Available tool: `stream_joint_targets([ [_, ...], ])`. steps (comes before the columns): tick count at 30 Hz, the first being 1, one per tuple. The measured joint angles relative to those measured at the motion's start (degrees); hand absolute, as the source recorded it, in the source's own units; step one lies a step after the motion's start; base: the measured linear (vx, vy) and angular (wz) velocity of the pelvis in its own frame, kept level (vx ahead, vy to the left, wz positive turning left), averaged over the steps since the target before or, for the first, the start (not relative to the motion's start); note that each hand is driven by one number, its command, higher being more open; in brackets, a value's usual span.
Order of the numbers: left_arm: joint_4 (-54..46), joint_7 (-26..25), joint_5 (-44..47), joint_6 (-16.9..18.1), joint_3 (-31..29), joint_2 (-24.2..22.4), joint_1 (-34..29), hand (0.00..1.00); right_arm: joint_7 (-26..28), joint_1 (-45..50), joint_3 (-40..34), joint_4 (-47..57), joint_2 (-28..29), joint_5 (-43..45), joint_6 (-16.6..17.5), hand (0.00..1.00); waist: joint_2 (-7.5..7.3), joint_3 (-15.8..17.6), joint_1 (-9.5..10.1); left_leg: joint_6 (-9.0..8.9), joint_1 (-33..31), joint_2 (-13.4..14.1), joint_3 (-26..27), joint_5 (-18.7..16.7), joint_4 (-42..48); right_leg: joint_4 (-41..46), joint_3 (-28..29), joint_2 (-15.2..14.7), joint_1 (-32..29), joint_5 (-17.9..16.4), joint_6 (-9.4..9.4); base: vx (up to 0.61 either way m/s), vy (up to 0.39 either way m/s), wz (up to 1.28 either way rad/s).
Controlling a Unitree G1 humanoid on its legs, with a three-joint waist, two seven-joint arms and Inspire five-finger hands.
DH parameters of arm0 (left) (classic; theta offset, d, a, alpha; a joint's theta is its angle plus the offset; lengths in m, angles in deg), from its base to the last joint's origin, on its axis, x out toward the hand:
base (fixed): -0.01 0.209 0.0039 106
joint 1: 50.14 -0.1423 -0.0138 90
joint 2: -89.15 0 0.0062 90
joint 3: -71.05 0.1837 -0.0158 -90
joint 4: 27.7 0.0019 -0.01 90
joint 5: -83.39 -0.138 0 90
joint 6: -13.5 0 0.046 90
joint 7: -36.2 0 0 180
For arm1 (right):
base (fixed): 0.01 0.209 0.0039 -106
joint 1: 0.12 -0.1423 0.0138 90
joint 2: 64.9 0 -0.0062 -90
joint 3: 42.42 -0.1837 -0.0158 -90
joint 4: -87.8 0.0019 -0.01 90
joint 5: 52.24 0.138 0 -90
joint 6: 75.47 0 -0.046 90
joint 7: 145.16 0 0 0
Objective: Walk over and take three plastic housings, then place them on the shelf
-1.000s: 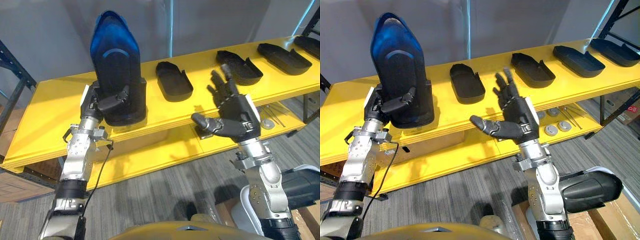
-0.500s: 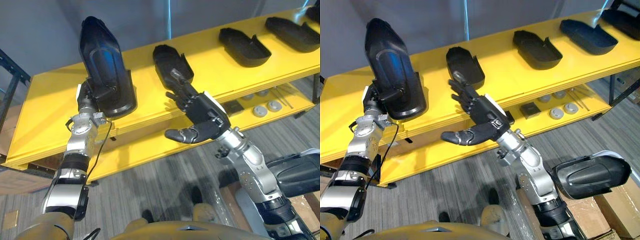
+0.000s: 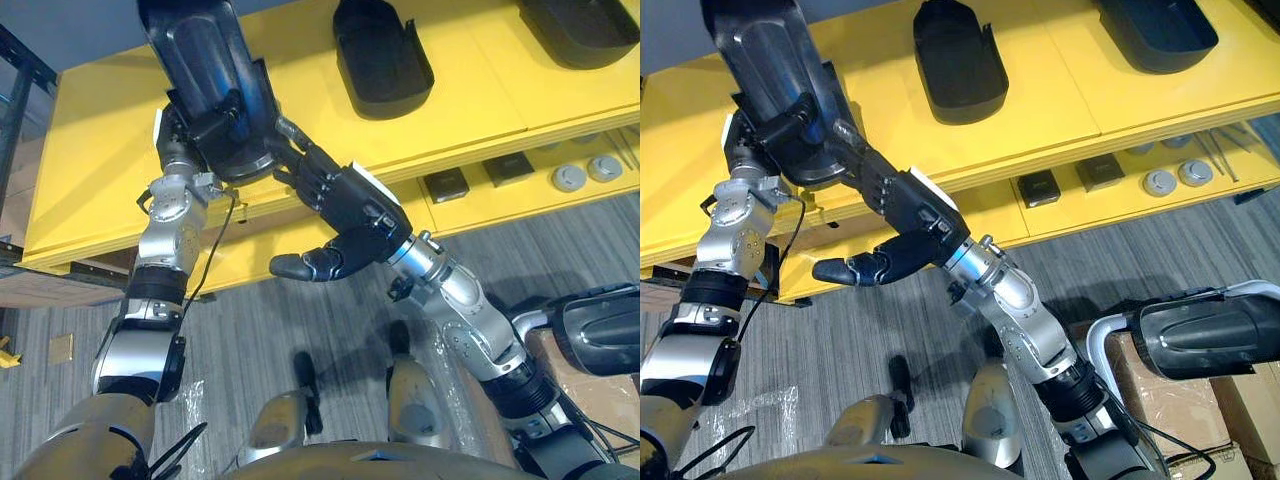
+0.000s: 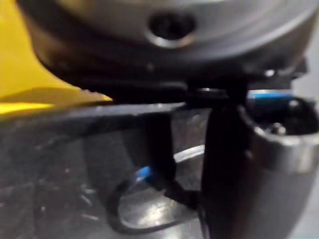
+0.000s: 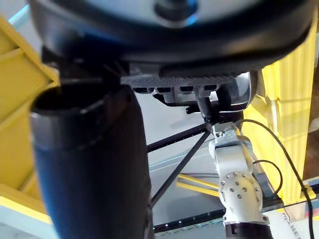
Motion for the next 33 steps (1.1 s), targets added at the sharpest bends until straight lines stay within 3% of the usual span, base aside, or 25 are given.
stream_joint_targets([
  [1, 0.3, -1.2, 0.0, -0.3, 0.1, 0.0, 1.4, 0.0, -0.2, -0.1, 0.1, 0.6, 0.7, 0.0, 0.0, 1.0, -0.23, 0.6, -0.01, -0.06, -0.1, 0.1, 0.2, 0.1, 0.0, 0.2, 0.1, -0.1, -0.2, 0.0, 0.01, -0.04, -0.023, -0.04],
  [2, 0.4, -1.7, 0.0, -0.5, 0.0, 0.0, 1.9, 1.0, -0.3, -0.1, 0.3, 0.9, 1.0, 0.0, 0.0, 1.0, -0.36, 0.7, 0.01, -0.1, -0.2, 0.1, 0.4, 0.1, -0.1, 0.2, 0.3, 0.0, -0.5, 0.0, 0.03, -0.04, -0.021, -0.08],
  [7, 3.3, -5.6, -1.3, -2.9, 0.9, 0.1, 5.9, 1.0, -1.3, -0.1, 2.3, 5.4, 1.3, 0.0, 0.0, 1.0, -1.3, 1.6, -0.21, -0.1, -1.8, 0.1, 1.6, 0.1, 0.3, 1.0, 1.5, -0.1, -3.0, 0.1, 0.21, -0.01, -0.008, -0.05],
  [10, 3.2, -7.1, -5.8, -3.7, 2.1, 0.5, 7.2, 1.0, -2.6, -0.1, 2.2, 6.1, 1.3, 0.0, 0.1, 1.0, -1.31, 2.2, -0.44, -0.11, -1.8, 0.2, 2.5, 0.1, 0.4, 1.0, 1.6, 0.0, -3.1, 0.1, 0.21, 0.01, -0.011, -0.02],
  [23, 4.1, -11.7, -10.2, -9.1, 2.1, 1.7, 10.5, 1.0, -5.2, 2.0, 3.4, 6.1, 1.3, 0.0, 0.3, 1.0, -1.31, 2.4, -0.39, -0.11, -1.9, 0.3, 4.3, 0.1, 0.4, 1.1, 2.7, 0.1, -3.7, 0.2, 0.31, 0.01, -0.009, -0.03],
  [27, 6.0, -17.7, -10.2, -11.8, 0.2, 1.9, 10.7, 1.0, -6.3, 6.0, 4.5, 6.1, 1.3, -0.2, 1.8, 1.0, -1.3, 2.4, -1.17, -0.07, -0.6, 0.4, 4.3, 0.0, 0.4, 0.8, 2.5, 0.3, -2.3, 0.2, 0.31, 0.0, -0.007, -0.01],
  [31, 8.5, -20.7, -9.7, -10.9, -2.5, 2.0, 10.6, 1.0, -6.9, 10.2, 4.4, 6.0, 1.4, -2.5, 4.5, 1.0, -1.32, 2.4, -1.36, -0.24, 1.3, 1.0, 4.4, -0.4, 0.1, -1.4, 2.2, 1.0, 0.6, 0.4, 0.51, 0.01, -0.017, -0.04],
  [33, 9.8, -21.0, -8.4, -7.7, -3.0, 2.4, 10.3, 1.0, -7.1, 12.0, 4.2, 5.6, 1.4, -4.6, 5.2, 1.0, -1.38, 2.3, -1.55, -0.53, 2.2, 1.2, 4.1, -0.6, 0.2, -2.7, 1.7, 1.4, 2.2, 0.8, 0.33, 0.04, -0.017, -0.01],
])
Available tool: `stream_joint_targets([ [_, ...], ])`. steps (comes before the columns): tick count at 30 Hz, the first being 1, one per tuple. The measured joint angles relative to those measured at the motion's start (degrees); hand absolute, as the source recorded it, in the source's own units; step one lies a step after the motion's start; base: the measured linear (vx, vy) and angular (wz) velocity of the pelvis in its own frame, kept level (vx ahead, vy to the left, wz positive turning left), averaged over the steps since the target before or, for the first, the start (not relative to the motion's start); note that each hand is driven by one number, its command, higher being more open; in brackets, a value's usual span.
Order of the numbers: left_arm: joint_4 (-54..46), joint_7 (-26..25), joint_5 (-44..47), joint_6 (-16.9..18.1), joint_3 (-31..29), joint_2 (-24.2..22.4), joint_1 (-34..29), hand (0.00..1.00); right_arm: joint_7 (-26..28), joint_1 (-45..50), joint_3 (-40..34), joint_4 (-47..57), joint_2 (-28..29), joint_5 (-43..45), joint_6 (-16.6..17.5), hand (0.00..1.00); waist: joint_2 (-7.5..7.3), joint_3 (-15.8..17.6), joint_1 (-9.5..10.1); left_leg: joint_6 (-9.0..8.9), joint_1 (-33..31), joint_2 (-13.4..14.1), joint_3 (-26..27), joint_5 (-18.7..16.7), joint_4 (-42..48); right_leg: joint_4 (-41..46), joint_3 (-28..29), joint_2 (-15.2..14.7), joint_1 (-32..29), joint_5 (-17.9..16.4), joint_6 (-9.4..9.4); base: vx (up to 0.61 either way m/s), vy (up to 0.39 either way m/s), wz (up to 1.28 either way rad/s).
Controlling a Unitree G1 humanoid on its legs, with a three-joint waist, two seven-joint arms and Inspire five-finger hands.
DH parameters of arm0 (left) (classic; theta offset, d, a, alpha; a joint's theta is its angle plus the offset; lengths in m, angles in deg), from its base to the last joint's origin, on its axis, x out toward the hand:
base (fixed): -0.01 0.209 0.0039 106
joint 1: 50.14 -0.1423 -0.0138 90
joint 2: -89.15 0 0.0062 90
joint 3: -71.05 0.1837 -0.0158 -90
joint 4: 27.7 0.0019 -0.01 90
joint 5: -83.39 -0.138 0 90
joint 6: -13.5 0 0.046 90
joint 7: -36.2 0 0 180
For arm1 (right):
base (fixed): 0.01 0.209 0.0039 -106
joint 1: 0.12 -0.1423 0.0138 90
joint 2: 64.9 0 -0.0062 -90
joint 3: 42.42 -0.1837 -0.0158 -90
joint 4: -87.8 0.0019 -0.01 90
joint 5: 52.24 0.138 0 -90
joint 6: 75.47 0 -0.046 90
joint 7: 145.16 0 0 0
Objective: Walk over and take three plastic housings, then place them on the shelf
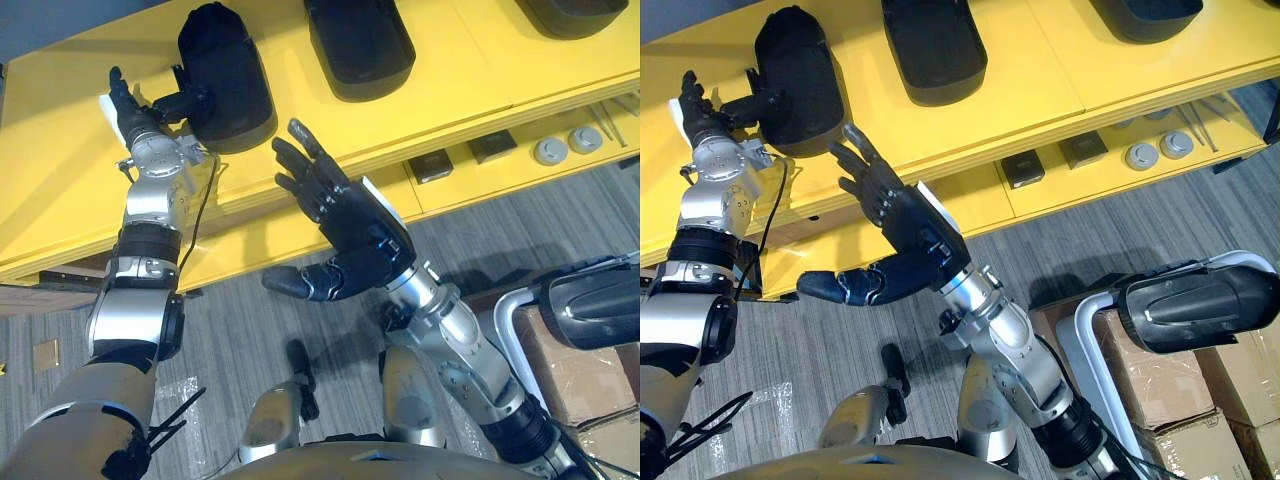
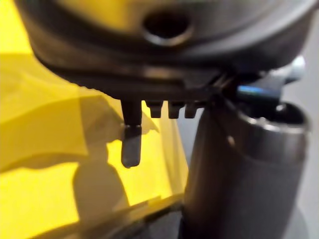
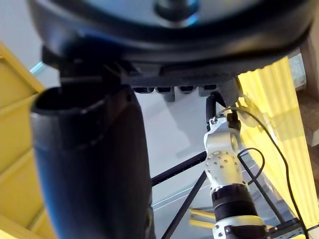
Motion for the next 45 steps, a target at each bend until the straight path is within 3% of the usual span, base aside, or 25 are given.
stream_joint_targets([
  [4, -0.4, 1.1, 3.1, 6.7, -0.5, 1.2, -0.6, 1.0, -0.1, 0.9, -1.6, -2.3, 0.0, -0.9, 1.3, 1.0, -0.16, -0.1, 0.02, -0.22, 1.6, 0.5, -0.2, -0.7, 0.1, -3.0, -0.4, 0.6, 3.2, 0.9, -0.12, 0.06, -0.005, -0.04],
  [6, -7.1, 4.5, 7.5, 11.8, -2.3, 1.1, -5.1, 1.0, 0.0, 0.8, -3.8, -3.9, 0.4, -4.8, 1.5, 1.0, -0.34, -0.4, -0.13, -0.15, 3.4, 0.5, 0.0, -1.0, 0.0, -4.4, -0.5, 0.8, 5.3, 1.4, -0.05, 0.09, 0.021, -0.09],
  [8, -18.4, 12.0, 15.7, 17.3, -4.1, -0.6, -11.7, 1.0, 0.2, 0.8, -6.6, -5.7, 1.6, -6.9, 1.6, 1.0, -0.48, -1.7, 0.04, -0.15, 5.1, 0.5, 0.0, -1.1, -0.8, -5.9, -0.8, 0.9, 7.5, 1.5, 0.06, 0.08, 0.023, 0.0],
  [10, -26.2, 16.3, 20.0, 19.6, -4.4, -3.3, -16.1, 1.0, 0.2, 0.7, -7.7, -7.6, 2.2, -7.0, 1.6, 1.0, -0.61, -3.9, 0.2, -0.15, 5.4, 0.5, -0.3, -1.2, -1.3, -7.0, -1.5, 0.9, 8.5, 1.5, 0.12, 0.1, 0.014, 0.11],
  [12, -37.2, 22.0, 23.0, 22.5, -4.3, -8.3, -24.6, 1.0, 0.2, 0.8, -8.4, -10.1, 2.9, -9.2, 1.3, 1.0, -0.62, -7.0, 0.55, -0.29, 7.6, 0.6, -0.6, -1.8, -1.9, -8.6, -2.5, 1.1, 11.2, 1.5, 0.12, 0.1, 0.019, 0.04],
  [18, -58.1, 27.5, 18.8, 27.3, -4.6, -16.5, -45.2, 1.0, -1.7, 3.7, -9.0, -11.2, 3.6, -13.7, 1.0, 1.0, -0.3, -11.0, 2.68, -0.17, 9.1, 0.9, -2.4, -3.1, -1.5, -10.6, -5.8, 1.2, 15.1, 1.5, 0.13, 0.02, 0.013, 0.16],
  [19, -62.2, 27.5, 13.9, 28.4, -5.1, -18.8, -51.2, 1.0, -2.6, 5.4, -8.9, -11.5, 4.0, -13.8, 1.0, 1.0, -0.34, -11.4, 4.06, -0.29, 9.1, 1.1, -3.4, -3.3, -1.1, -10.6, -6.8, 1.3, 15.9, 1.3, 0.06, -0.03, -0.004, 0.28],
  [21, -65.3, 28.1, 10.2, 29.0, -5.8, -20.7, -58.4, 1.0, -3.4, 7.2, -8.6, -12.1, 4.7, -14.1, 0.9, 1.0, -0.34, -12.1, 5.68, -0.44, 9.1, 1.2, -4.3, -3.4, -0.7, -10.6, -7.9, 1.2, 16.7, 1.1, 0.0, -0.06, -0.011, 0.29],
  [24, -66.3, 29.6, 9.8, 26.4, -6.4, -22.3, -67.4, 1.0, -4.0, 8.5, -7.3, -13.3, 5.9, -14.8, 0.8, 1.0, -0.65, -13.7, 7.54, -0.54, 8.9, 1.2, -5.7, -3.3, -0.8, -10.7, -9.6, 1.1, 17.3, 0.8, -0.16, -0.06, -0.013, 0.22],
  [26, -65.5, 29.4, 9.2, 24.1, -6.0, -23.6, -73.5, 1.0, -4.2, 8.7, -5.3, -13.4, 6.6, -15.9, 0.8, 1.0, -1.52, -14.5, 8.56, -0.72, 8.7, 1.2, -6.5, -3.4, -1.0, -11.0, -10.6, 1.1, 17.3, 0.0, -0.41, -0.1, -0.022, 0.18],
  [30, -64.2, 29.4, 5.3, 22.8, -4.6, -24.3, -79.0, 1.0, -4.3, 11.7, -4.2, -13.3, 8.0, -15.8, 0.9, 1.0, -3.53, -16.1, 9.82, -0.91, 7.6, 1.2, -7.7, -2.7, -1.8, -11.0, -12.6, 0.9, 16.9, -0.1, -0.39, -0.04, -0.016, 0.18],
  [34, -64.2, 29.7, 5.3, 23.0, -3.1, -24.3, -80.5, 1.0, -7.7, 13.3, -2.9, -13.9, 8.2, -15.9, 1.0, 1.0, -4.11, -17.3, 9.83, -0.87, 6.5, 1.0, -8.6, -2.3, -1.8, -11.0, -13.5, 0.7, 16.6, 0.0, -0.41, 0.03, 0.004, 0.15],
  [39, -64.2, 30.5, 5.2, 24.4, 2.3, -24.4, -80.2, 1.0, -17.9, 11.7, -0.2, -19.4, 9.0, -20.4, 1.8, 1.0, -3.92, -17.9, 10.11, -0.88, 6.0, 1.1, -9.1, -1.8, -1.7, -10.7, -14.3, 0.8, 16.3, 0.4, -0.42, 0.02, -0.001, 0.06],
  [45, -64.2, 30.5, 5.5, 24.4, 5.1, -24.4, -79.6, 1.0, -25.2, 9.2, 0.6, -25.2, 9.3, -22.5, 3.7, 1.0, -3.91, -18.0, 10.92, -0.91, 6.0, 1.1, -9.1, -1.8, -1.7, -10.7, -14.4, 0.8, 16.4, 0.4, -0.43, 0.0, 0.0, 0.0],
])
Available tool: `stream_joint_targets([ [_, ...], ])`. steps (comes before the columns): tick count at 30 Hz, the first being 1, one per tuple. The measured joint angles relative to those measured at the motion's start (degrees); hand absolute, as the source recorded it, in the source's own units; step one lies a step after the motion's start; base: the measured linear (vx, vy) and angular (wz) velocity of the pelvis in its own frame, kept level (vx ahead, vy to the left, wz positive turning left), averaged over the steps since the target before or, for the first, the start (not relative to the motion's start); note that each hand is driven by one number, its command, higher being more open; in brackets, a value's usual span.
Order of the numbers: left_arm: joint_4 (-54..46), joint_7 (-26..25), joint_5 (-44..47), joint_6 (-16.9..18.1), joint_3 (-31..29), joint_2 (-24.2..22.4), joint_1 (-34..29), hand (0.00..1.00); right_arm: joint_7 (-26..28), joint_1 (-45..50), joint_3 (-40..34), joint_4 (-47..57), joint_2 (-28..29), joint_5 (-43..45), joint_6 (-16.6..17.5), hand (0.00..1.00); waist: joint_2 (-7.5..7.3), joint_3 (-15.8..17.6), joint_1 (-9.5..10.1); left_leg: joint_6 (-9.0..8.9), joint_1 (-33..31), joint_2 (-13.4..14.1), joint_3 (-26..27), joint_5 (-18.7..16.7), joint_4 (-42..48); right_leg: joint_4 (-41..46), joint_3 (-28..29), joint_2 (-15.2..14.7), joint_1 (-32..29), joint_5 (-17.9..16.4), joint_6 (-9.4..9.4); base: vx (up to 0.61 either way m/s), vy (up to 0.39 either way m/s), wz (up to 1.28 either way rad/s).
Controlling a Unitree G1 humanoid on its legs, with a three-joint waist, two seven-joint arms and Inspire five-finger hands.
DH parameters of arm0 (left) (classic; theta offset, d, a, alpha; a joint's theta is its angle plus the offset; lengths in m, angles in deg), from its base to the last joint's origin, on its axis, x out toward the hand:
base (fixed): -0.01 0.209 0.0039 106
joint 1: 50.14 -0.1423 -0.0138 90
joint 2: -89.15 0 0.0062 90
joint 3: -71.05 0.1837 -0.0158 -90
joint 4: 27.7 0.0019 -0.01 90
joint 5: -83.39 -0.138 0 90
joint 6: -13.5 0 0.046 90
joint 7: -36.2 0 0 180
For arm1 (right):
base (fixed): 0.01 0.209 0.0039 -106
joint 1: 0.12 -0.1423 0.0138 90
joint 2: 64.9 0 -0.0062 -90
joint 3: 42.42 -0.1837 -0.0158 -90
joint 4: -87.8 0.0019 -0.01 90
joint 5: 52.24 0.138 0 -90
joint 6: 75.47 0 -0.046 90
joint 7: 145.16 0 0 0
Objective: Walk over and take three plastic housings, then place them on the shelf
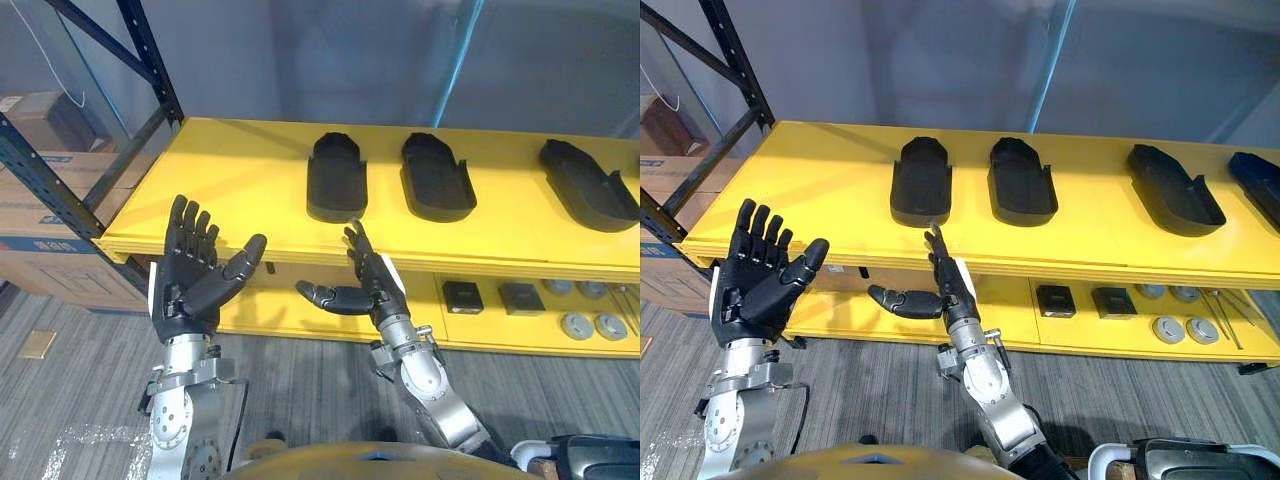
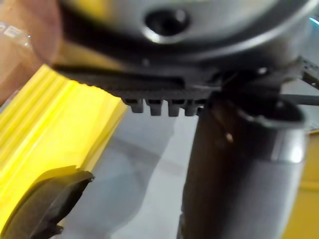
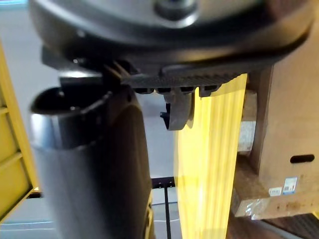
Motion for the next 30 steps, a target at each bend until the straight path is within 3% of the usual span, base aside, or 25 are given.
stream_joint_targets([
  [12, 4.0, 2.4, 2.3, -0.1, 3.6, 0.2, 1.0, 1.0, -2.7, -11.0, 0.2, -12.7, 1.9, -2.3, 1.8, 1.0, 0.0, -0.8, 2.04, -0.06, 0.2, 0.0, -1.4, 0.5, -0.2, 0.0, -1.6, 0.0, 0.7, -0.5, -0.59, -0.02, 0.006, 0.06],
  [30, 5.4, 4.0, 2.3, -0.5, 5.9, 1.3, 1.8, 1.0, -5.3, -24.6, -2.0, -28.9, 5.7, -5.0, 1.3, 1.0, -0.26, -1.0, 4.18, -0.13, 0.2, 0.0, -3.4, 0.9, -0.2, 0.0, -3.7, 0.0, 2.0, -0.5, -0.56, -0.01, 0.004, 0.05],
])
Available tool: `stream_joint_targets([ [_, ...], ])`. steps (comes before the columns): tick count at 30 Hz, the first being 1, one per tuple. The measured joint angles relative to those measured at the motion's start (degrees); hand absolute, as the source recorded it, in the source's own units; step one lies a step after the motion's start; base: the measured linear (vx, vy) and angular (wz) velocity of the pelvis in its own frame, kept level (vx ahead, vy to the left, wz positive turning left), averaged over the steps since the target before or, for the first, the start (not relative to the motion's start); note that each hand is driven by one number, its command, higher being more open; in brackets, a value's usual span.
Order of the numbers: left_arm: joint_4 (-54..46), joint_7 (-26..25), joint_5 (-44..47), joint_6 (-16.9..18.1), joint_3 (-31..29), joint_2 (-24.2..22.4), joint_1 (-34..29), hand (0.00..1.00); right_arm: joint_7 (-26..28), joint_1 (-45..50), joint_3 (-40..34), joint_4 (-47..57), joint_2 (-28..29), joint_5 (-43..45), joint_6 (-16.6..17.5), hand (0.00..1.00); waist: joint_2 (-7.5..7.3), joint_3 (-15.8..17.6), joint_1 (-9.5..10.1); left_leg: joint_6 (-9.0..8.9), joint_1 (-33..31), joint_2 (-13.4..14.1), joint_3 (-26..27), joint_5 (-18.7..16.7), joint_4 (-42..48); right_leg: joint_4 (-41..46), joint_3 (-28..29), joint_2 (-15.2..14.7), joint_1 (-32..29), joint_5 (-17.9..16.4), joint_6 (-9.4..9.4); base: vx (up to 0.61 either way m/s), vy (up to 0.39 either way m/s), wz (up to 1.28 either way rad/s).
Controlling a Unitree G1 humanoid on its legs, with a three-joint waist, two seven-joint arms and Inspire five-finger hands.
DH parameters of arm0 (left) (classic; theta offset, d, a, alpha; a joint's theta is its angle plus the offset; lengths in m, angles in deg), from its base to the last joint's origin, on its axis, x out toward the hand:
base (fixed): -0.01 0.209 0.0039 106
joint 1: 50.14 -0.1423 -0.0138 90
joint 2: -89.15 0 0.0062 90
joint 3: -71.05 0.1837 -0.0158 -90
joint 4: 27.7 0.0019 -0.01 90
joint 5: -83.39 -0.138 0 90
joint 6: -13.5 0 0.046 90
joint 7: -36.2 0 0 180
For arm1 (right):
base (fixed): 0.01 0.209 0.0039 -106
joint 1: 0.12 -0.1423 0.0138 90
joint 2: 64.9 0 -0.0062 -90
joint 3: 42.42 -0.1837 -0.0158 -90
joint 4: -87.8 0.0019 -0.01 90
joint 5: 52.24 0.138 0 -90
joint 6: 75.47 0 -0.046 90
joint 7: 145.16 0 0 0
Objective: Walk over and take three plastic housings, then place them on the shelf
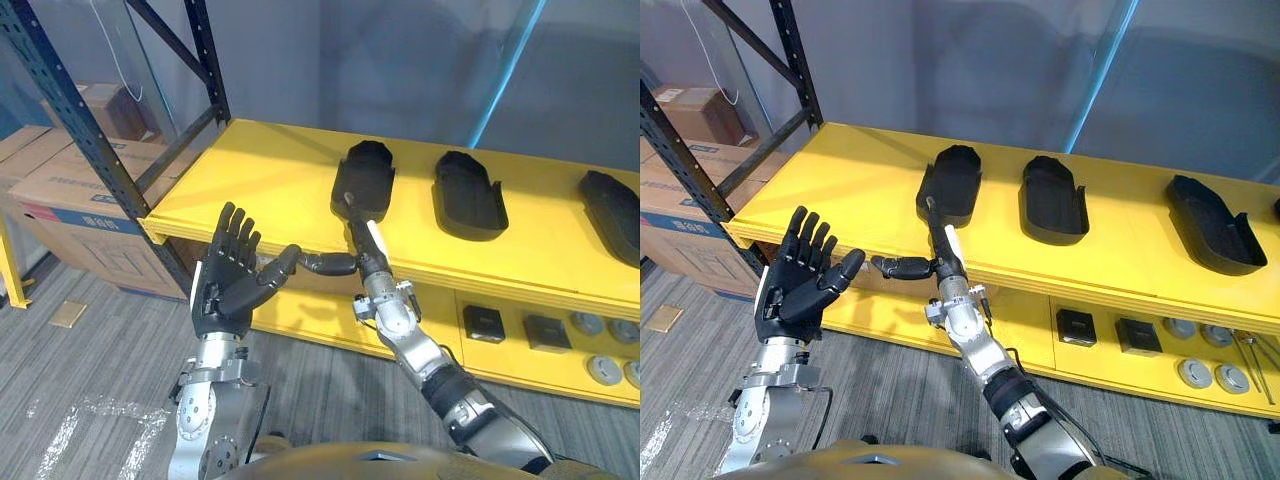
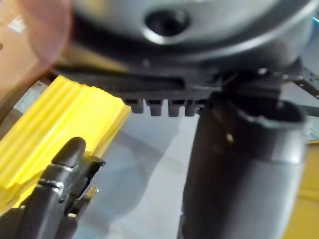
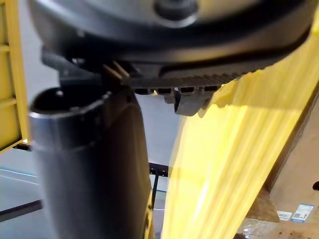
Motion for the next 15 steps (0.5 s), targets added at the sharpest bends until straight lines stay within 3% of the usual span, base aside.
stream_joint_targets([
  [12, 0.0, 0.1, 0.1, 0.0, -0.3, 0.0, 0.0, 1.0, -0.9, -2.3, -0.6, -1.4, 0.6, 0.0, 0.0, 1.0, -0.06, 0.0, 0.73, -0.04, -0.1, 0.0, -0.5, 0.2, 0.0, -0.1, -0.6, 0.0, 0.2, -0.4, -0.35, 0.0, 0.002, 0.02],
  [15, 0.1, 0.2, 0.0, 0.0, -0.6, 0.0, -0.1, 1.0, -0.4, 2.1, -1.1, 8.8, 0.5, 0.1, -0.2, 1.0, -0.24, 0.2, 0.65, -0.23, -0.3, 0.2, 0.3, 0.0, 0.0, -0.3, 0.2, 0.2, -0.6, -0.4, -0.36, 0.0, 0.008, -0.1],
])
